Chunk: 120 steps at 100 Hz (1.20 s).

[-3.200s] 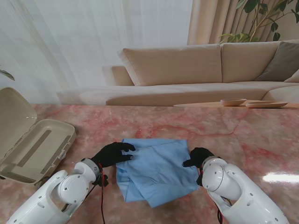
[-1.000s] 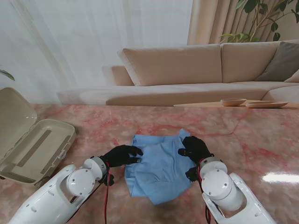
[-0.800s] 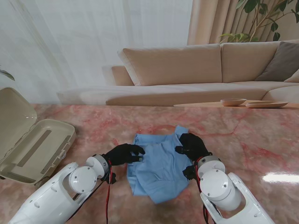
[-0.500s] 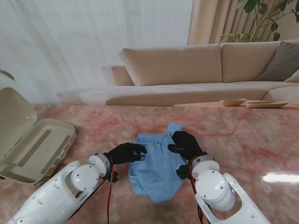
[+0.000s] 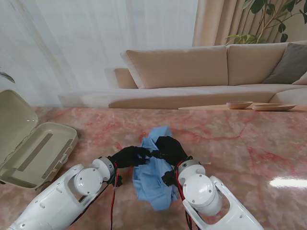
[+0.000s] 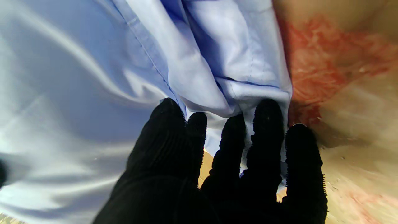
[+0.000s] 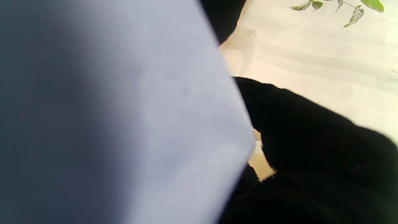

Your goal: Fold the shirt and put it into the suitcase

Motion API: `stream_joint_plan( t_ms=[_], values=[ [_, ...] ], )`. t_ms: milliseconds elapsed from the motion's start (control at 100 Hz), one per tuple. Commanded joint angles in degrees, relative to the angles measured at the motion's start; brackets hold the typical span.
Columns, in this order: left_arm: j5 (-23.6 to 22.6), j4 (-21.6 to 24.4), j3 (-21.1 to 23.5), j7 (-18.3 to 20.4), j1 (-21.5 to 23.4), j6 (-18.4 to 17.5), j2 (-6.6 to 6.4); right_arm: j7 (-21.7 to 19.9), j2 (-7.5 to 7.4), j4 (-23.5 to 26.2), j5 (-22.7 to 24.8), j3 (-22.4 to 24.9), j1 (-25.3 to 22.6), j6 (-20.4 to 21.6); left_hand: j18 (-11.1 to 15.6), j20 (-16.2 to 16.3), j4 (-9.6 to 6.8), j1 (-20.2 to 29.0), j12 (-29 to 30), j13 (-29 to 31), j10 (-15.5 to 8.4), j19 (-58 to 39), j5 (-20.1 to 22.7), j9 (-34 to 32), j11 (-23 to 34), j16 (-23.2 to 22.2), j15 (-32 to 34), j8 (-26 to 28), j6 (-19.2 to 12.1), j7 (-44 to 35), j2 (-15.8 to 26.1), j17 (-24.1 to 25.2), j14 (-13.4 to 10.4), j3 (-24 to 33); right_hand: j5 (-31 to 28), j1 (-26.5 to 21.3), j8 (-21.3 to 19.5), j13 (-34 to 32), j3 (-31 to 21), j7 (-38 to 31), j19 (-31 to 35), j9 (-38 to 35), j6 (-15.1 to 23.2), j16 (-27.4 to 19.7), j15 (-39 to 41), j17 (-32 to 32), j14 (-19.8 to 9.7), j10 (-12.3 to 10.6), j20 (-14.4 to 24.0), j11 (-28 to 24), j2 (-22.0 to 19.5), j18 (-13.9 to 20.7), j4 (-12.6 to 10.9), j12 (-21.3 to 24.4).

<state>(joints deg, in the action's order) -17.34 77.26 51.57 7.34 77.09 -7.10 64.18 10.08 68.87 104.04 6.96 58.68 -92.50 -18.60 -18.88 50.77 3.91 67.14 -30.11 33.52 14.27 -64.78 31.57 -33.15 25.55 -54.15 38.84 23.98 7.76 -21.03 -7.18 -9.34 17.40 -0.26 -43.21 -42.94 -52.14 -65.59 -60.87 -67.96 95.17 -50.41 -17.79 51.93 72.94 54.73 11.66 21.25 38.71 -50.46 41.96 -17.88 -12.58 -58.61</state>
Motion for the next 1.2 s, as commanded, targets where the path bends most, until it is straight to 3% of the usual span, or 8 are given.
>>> stream_joint_plan(
  t_ms=[0, 290, 490, 700, 1000, 1190],
  values=[
    [0.0, -0.9, -0.3, 0.4, 0.8, 0.5, 0.16, -1.2, 0.83, -1.5, -0.4, -1.0, 0.3, -0.7, -0.7, 0.0, -0.78, -0.4, 0.1, -1.2, 0.2, 0.6, -0.8, 2.4, -1.0, 2.4, -3.3, 0.6, 0.2, 1.0, 2.5, 0.7, 2.0, -1.3, -1.4, 0.6, 0.5, -0.1, -3.3, -2.5, 2.8, -0.6, 3.1, -0.5, 0.0, -0.4, 0.3, 1.8, -0.1, -1.7, -0.4, 0.2, -4.5, -0.5],
    [0.1, -0.5, 0.5, 0.4, 1.6, 0.7, 0.09, -2.0, 1.38, -5.8, -1.0, -4.4, 3.5, -2.6, -0.7, 0.0, -0.74, -0.2, 0.1, -1.2, 0.2, 0.6, -0.6, 2.4, -0.9, 2.5, -3.3, 0.7, 0.4, 0.9, 2.4, 0.7, 2.1, -1.3, -1.2, 0.8, 1.4, 2.1, -1.2, -1.5, 2.3, 0.3, 4.1, -0.2, -0.8, -3.7, 1.9, 1.4, 1.2, -1.0, -1.0, -0.7, -2.9, 0.0],
    [-0.3, 0.8, 1.7, 0.2, 2.6, 0.8, -0.03, -2.5, 1.57, -7.4, -1.9, -5.5, 4.6, -2.7, -0.7, -0.1, -0.69, 0.0, 0.0, -1.2, 0.2, 0.7, -0.3, 2.3, -0.9, 2.5, -3.3, 0.8, 0.5, 0.7, 2.2, 0.7, 2.0, -1.3, -1.0, 0.2, 2.3, 4.7, 0.9, -0.3, 0.1, 1.7, 4.6, -0.2, -3.0, -7.0, 3.6, 1.1, 2.3, 0.2, -1.6, -2.0, 0.2, 0.9],
    [-0.8, 3.2, 4.1, -0.3, 4.7, 1.5, -0.19, -2.2, 1.93, -8.9, -2.4, -6.2, 5.5, -3.0, -0.6, -0.1, -0.64, 0.1, 0.0, -1.2, 0.2, 0.6, 0.1, 2.1, -0.8, 2.6, -3.3, 0.8, 0.6, 0.6, 2.1, 0.7, 2.0, -1.3, -0.5, -1.2, 4.0, 7.8, 4.6, 2.3, -5.1, 3.3, 5.1, -1.0, -7.8, -11.4, 5.5, 0.9, 3.3, 1.7, -2.4, -4.6, 6.8, 2.4],
    [-3.4, 8.2, 8.1, -0.6, 8.5, 2.5, -0.76, -2.2, 1.88, -10.3, -0.5, -7.1, 6.3, -3.2, -0.6, -0.1, -0.59, 0.2, 0.1, -1.1, 0.3, 0.6, 0.5, 1.9, -0.9, 2.7, -3.5, 0.8, 0.6, 0.7, 1.9, 0.7, 2.0, -1.3, -0.8, -1.5, 5.2, 9.5, 5.4, 3.4, -10.0, 3.9, 5.5, -3.6, -13.7, -14.2, 6.7, 0.6, 2.7, 2.7, -2.1, -6.4, 9.6, 3.9],
    [-5.8, 11.8, 11.1, -1.0, 11.4, 3.7, -1.08, -4.2, 1.26, -10.2, -0.4, -7.2, 6.4, -3.0, -0.6, -0.1, -0.58, 0.1, 0.1, -1.0, 0.4, 0.6, 0.6, 1.8, -1.0, 2.8, -3.6, 0.7, 0.7, 0.9, 1.9, 0.7, 2.0, -1.4, -1.1, -1.2, 8.3, 13.0, 8.4, 5.7, -14.8, 5.6, 6.6, -6.8, -20.6, -19.7, 7.9, -0.3, 1.9, 6.0, -2.6, -7.6, 12.2, 8.2]
  ],
)
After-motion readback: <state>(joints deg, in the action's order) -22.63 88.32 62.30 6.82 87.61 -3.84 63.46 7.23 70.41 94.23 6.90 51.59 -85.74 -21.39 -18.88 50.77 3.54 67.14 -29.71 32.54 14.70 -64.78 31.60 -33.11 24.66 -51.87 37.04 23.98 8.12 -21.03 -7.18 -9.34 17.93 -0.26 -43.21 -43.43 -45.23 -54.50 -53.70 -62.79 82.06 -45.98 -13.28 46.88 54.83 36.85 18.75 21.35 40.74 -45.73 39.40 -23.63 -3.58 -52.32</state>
